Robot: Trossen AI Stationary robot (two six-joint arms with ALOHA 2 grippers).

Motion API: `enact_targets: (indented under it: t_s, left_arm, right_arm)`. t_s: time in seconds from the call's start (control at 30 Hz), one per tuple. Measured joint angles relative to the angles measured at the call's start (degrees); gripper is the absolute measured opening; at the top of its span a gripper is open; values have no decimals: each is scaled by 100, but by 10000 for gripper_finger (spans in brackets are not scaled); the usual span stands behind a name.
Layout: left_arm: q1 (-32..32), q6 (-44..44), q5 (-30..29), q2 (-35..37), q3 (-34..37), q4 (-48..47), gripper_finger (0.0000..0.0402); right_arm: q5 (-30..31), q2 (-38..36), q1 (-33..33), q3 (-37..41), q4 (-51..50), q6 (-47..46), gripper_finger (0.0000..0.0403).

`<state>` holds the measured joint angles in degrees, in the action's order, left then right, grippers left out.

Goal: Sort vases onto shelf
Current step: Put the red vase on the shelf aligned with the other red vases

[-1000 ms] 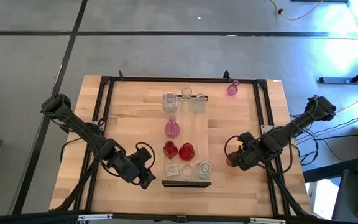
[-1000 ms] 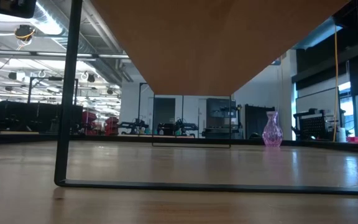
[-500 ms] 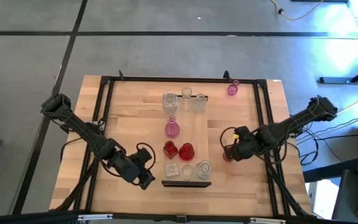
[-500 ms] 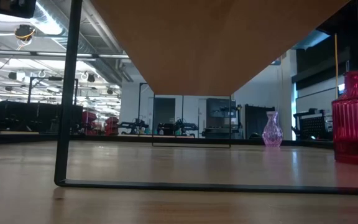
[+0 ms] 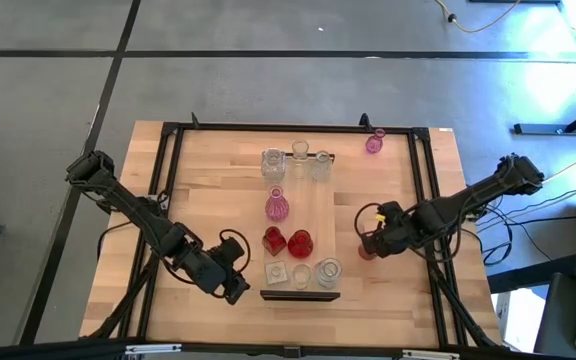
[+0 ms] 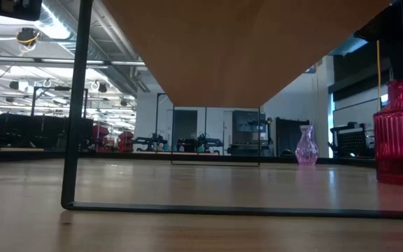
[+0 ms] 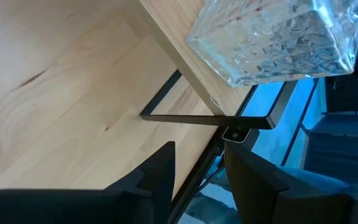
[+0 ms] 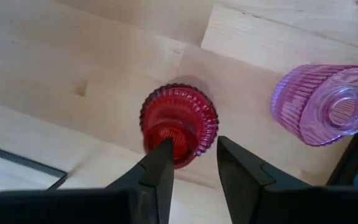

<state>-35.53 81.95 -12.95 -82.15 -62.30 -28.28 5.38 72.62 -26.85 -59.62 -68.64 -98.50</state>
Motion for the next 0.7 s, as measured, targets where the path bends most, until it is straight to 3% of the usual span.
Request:
enact_targets:
  t_s: [0.23,0.47,0.7]
  left_arm:
    - [0,0,-2,0,0,-17,132]
    - [0,11,-2,-2,0,-14,132]
    - [0,42,-4,-2,0,-10,132]
  right_arm:
    - [-195,-2,0,298,286,-4,102]
    - [-197,-18,0,306,498,130,11]
    - [-400,-216,-1,159,461,283,7]
